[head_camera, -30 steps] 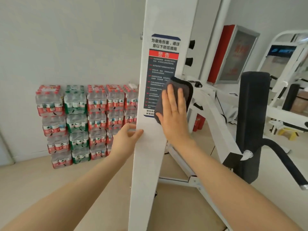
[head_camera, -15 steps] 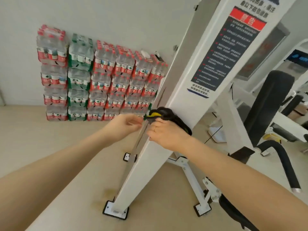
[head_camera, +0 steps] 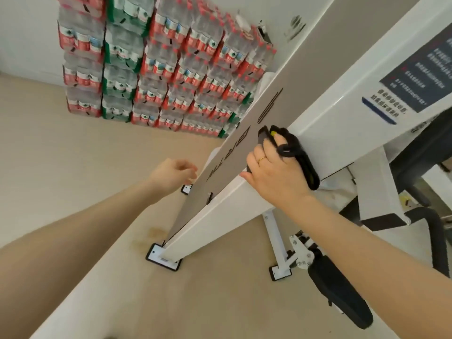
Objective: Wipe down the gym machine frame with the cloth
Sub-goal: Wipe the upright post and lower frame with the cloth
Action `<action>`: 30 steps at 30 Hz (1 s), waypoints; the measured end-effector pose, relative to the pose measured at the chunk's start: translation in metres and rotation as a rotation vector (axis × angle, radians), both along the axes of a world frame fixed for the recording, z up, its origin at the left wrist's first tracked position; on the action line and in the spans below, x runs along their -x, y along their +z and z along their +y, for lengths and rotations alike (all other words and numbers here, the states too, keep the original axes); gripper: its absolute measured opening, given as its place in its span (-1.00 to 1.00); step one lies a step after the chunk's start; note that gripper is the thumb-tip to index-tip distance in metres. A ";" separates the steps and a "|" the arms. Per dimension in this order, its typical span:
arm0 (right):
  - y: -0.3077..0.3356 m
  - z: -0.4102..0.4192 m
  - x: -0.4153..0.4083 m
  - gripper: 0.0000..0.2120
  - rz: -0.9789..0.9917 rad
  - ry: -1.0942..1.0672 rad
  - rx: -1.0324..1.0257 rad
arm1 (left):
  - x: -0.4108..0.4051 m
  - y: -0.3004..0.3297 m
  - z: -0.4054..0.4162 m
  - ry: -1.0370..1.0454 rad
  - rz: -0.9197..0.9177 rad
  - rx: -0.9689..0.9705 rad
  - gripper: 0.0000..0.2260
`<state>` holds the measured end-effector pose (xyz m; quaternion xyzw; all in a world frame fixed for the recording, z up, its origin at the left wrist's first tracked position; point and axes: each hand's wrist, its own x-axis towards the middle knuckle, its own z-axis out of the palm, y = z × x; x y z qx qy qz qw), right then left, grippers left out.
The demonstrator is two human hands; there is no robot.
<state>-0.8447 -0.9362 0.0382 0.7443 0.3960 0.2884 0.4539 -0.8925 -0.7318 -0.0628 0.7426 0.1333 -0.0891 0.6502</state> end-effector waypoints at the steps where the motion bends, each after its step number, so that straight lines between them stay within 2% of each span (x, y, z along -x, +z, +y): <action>1: -0.025 0.002 0.002 -0.56 0.029 -0.021 0.033 | 0.000 -0.011 -0.002 0.009 0.016 0.022 -0.89; 5: -0.124 0.011 0.015 -0.61 0.201 -0.047 0.129 | 0.010 -0.060 -0.004 0.055 0.093 0.071 -0.88; 9: -0.204 0.014 0.021 -0.61 0.246 -0.091 0.307 | 0.025 -0.114 0.000 0.116 0.204 0.088 -0.84; 11: -0.223 0.012 0.022 -0.65 0.229 -0.065 0.391 | 0.031 -0.134 0.001 0.128 0.233 0.089 -0.84; 14: -0.222 0.012 0.019 -0.68 0.276 -0.030 0.345 | 0.036 -0.144 0.000 0.133 0.247 0.092 -0.84; 17: -0.182 0.007 0.012 -0.66 0.314 -0.015 0.152 | 0.030 -0.123 -0.005 0.116 0.208 0.086 -0.84; 20: -0.097 -0.002 0.002 -0.68 0.211 0.134 -0.028 | 0.015 -0.074 -0.017 0.060 0.106 0.078 -0.81; 22: -0.032 -0.012 -0.005 -0.68 0.072 0.222 -0.142 | 0.001 -0.037 -0.027 -0.001 0.002 0.073 -0.80; 27: 0.106 -0.029 -0.013 -0.55 -0.201 0.229 -0.266 | -0.010 0.064 -0.055 -0.186 -0.354 -0.026 -0.65; 30: 0.138 -0.031 -0.014 -0.42 -0.290 0.195 -0.360 | -0.010 0.111 -0.068 -0.238 -0.553 -0.113 -0.57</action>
